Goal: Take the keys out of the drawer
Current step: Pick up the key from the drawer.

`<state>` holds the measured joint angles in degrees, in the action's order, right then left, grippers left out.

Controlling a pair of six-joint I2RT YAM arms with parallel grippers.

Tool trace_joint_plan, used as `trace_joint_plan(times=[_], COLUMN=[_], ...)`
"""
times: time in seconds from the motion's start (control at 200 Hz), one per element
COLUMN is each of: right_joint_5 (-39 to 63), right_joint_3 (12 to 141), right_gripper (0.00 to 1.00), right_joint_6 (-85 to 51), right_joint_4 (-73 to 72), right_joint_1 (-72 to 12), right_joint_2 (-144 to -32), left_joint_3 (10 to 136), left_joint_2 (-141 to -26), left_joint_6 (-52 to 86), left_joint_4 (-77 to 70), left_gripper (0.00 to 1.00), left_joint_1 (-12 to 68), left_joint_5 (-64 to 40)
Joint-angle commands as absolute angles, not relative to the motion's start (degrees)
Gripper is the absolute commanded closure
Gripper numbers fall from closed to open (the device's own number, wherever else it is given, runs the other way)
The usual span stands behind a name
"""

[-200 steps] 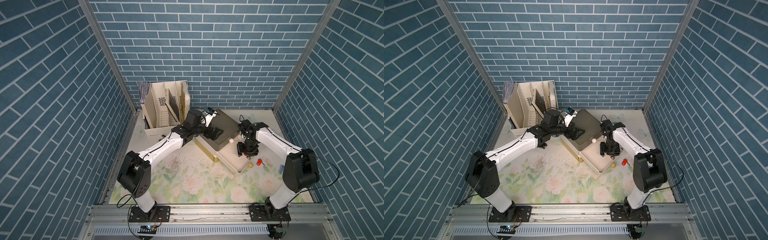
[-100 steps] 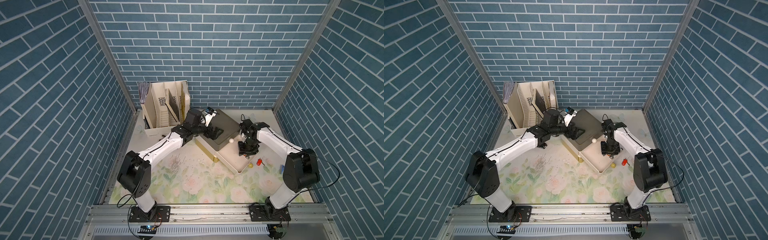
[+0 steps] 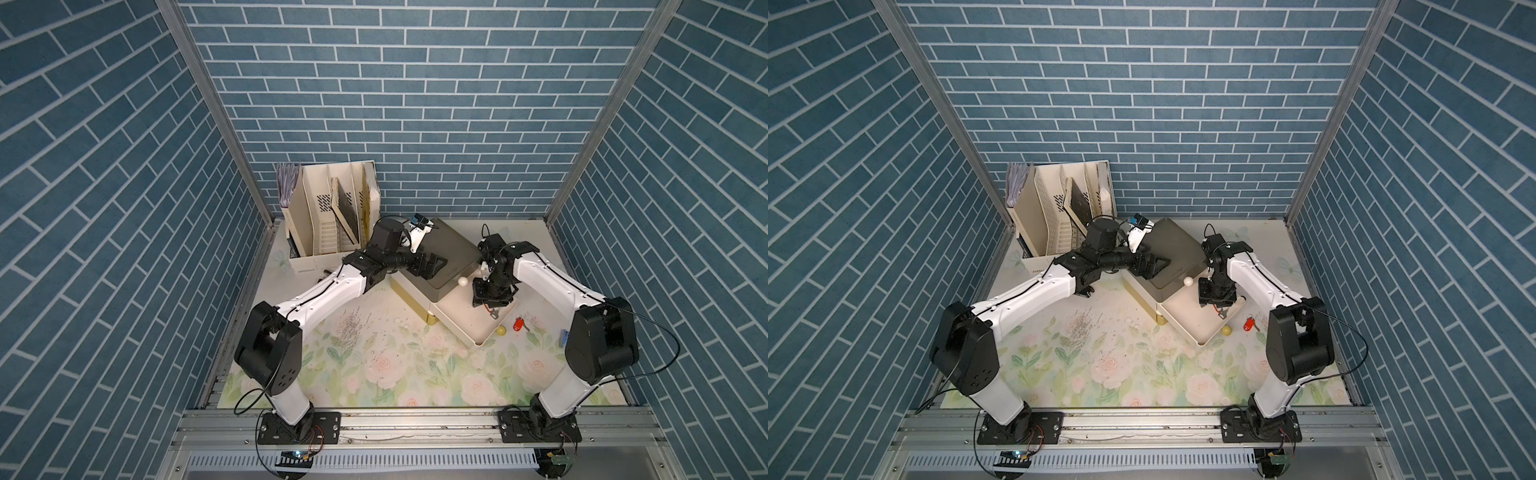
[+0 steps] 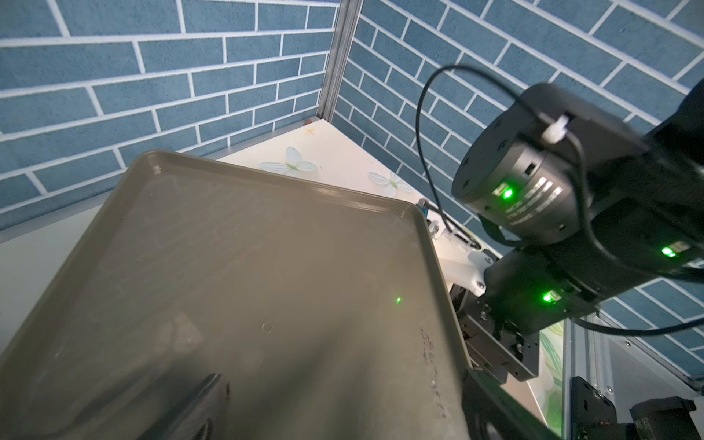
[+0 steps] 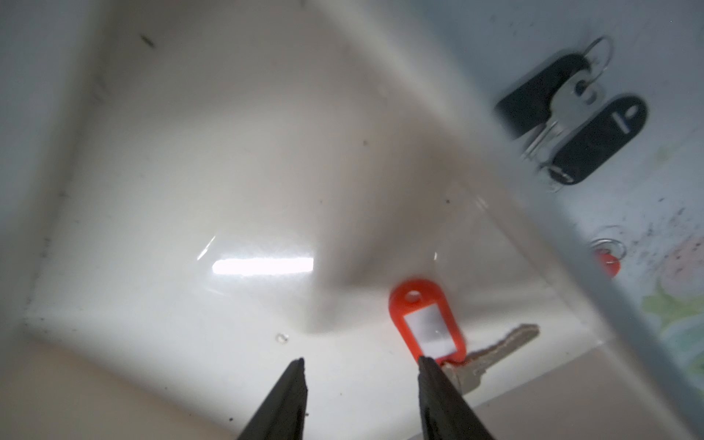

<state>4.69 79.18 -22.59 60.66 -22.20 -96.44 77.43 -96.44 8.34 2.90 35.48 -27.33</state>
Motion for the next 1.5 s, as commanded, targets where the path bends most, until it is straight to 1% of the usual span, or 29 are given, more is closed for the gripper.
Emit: trace_joint_plan(times=[0.0,0.21,0.34,0.55,0.67,0.885,0.99,1.13,1.21,1.245,1.32,1.345,1.495], right_joint_5=[0.6,0.3,0.6,1.0,1.9,2.8,3.2,3.6,3.5,3.4,2.7,2.4,1.0], right_joint_3=[82.8,79.0,76.6,74.7,73.7,72.0,71.5,71.3,71.7,71.9,72.8,73.3,77.4], right_gripper=[0.47,0.46,0.52,0.54,0.57,0.61,0.65,0.73,0.83,0.86,0.97,0.99,1.00], right_joint_6=[-20.4,-20.7,-21.2,-21.6,-21.6,-21.7,-21.8,-21.9,-22.0,-22.1,-22.3,-22.5,-23.3], right_joint_4=[62.9,63.1,62.6,62.1,61.4,60.7,60.1,59.8,59.8,59.8,60.1,60.3,61.0], right_joint_1=[-22.5,-21.0,-20.0,-19.7,-19.8,-19.9,-19.9,-20.0,-20.0,-20.0,-20.2,-20.2,-20.7], right_joint_2=[-95.0,-94.5,-93.2,-92.3,-92.7,-92.7,-92.7,-92.8,-92.7,-92.6,-92.4,-92.3,-91.0], left_joint_3=[74.9,74.7,74.7,75.3,75.3,75.3,75.5,75.7,75.6,75.7,76.0,76.0,77.0], left_joint_2=[-99.5,-99.2,-99.3,-99.9,-99.9,-100.0,-100.2,-100.2,-100.1,-100.0,-100.0,-100.0,-99.3], left_joint_6=[11.0,11.1,11.2,11.2,11.1,11.0,11.0,11.0,11.0,11.0,11.1,11.1,11.2], left_joint_4=[8.9,8.9,8.9,9.0,9.0,9.2,9.3,9.5,9.5,9.6,9.7,9.8,10.2], left_gripper=[0.00,0.00,0.00,0.00,0.00,0.00,0.00,0.00,0.00,0.00,0.00,0.00,0.00], left_joint_1=[35.2,35.2,35.2,35.2,35.2,35.2,35.2,35.2,35.2,35.2,35.2,35.2,35.2], left_joint_5=[-28.8,-28.5,-28.6,-28.7,-28.6,-28.5,-28.5,-28.3,-28.2,-28.1,-28.0,-28.0,-27.3])
